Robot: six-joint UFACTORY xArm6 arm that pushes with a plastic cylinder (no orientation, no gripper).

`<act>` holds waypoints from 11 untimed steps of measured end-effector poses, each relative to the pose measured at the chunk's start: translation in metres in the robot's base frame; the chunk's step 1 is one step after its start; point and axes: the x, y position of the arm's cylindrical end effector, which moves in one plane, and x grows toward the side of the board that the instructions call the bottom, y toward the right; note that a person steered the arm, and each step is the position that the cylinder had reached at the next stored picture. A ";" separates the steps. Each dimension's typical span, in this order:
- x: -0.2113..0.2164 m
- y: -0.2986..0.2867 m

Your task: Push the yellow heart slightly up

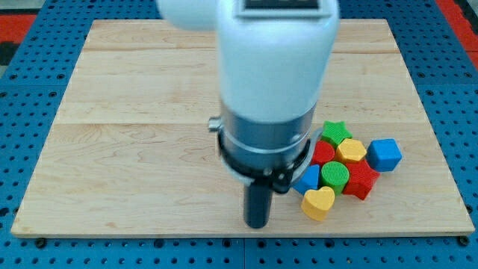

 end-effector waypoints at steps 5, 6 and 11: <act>-0.026 0.065; -0.037 0.064; -0.158 0.007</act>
